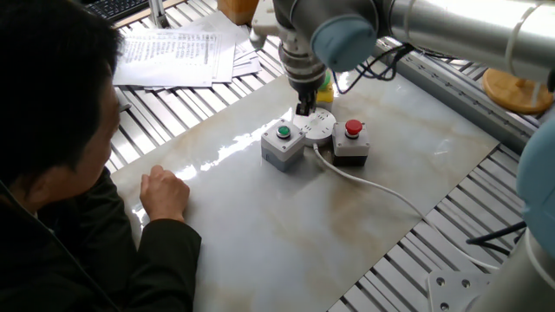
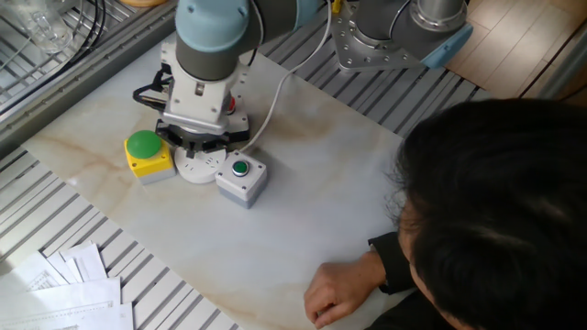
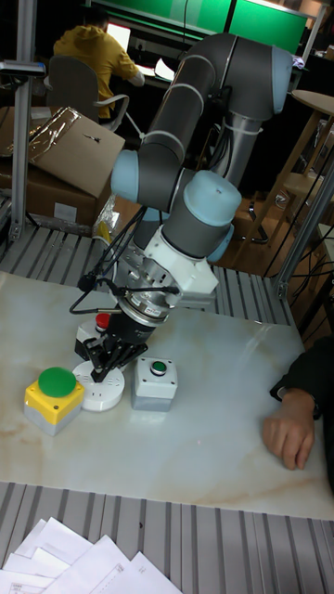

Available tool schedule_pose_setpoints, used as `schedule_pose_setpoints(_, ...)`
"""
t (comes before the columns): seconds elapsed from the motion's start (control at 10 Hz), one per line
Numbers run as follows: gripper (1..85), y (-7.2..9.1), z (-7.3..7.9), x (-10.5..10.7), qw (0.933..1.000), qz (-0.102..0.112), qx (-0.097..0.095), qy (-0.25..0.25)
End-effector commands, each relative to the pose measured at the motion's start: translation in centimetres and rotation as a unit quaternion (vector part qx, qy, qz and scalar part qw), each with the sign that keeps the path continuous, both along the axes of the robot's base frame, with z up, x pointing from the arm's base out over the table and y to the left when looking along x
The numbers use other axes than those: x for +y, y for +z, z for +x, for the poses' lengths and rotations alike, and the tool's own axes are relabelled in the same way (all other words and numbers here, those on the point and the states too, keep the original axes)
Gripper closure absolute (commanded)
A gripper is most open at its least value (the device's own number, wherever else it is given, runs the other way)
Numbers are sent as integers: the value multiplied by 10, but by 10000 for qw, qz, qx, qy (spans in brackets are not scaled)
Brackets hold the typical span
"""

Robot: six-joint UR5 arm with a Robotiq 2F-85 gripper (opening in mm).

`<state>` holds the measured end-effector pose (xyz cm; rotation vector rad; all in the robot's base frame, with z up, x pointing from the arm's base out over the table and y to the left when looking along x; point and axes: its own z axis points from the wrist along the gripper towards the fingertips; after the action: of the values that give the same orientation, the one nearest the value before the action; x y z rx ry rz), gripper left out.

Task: Turn off the power strip by pressing the button

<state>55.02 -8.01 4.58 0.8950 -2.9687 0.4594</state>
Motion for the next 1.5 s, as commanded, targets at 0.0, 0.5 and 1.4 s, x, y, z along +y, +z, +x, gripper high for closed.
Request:
schedule_pose_setpoints(0.0,847,-6,-7,-4,10000,-17,-21,24)
schedule_pose_setpoints(0.5,847,-13,-16,-3,10000,-33,11,23)
schedule_pose_setpoints(1.4,847,2,-27,41,9966,-655,49,-490)
